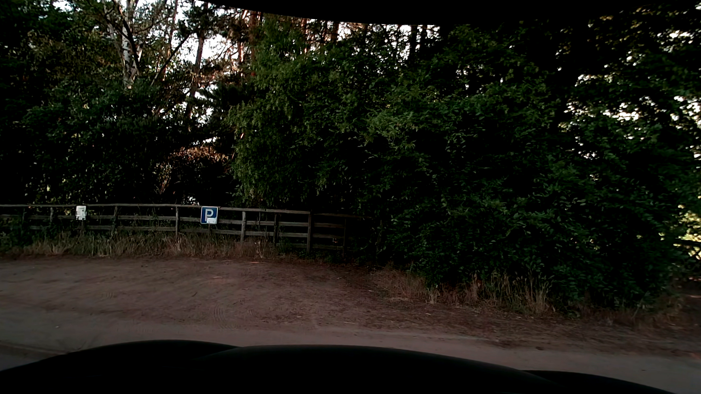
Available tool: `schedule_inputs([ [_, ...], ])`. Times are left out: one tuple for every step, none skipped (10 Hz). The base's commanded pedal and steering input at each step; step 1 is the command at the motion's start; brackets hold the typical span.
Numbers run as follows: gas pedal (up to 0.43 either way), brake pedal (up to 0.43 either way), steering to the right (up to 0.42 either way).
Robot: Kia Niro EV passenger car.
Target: Follow the waypoints while adhering to traffic rules and regulations
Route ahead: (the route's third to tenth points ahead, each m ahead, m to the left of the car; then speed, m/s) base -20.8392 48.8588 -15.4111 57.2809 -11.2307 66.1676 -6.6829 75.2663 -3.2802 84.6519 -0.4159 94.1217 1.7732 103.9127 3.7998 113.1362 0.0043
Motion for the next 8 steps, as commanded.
schedule_inputs([
  [0.0, 0.22, -0.87],
  [0.0, 0.207, -0.87],
  [0.0, 0.201, -0.87],
  [0.0, 0.189, -0.87],
  [0.0, 0.177, -0.87],
  [0.0, 0.171, -0.87],
  [0.0, 0.165, -0.87],
  [0.0, 0.152, -0.87],
])
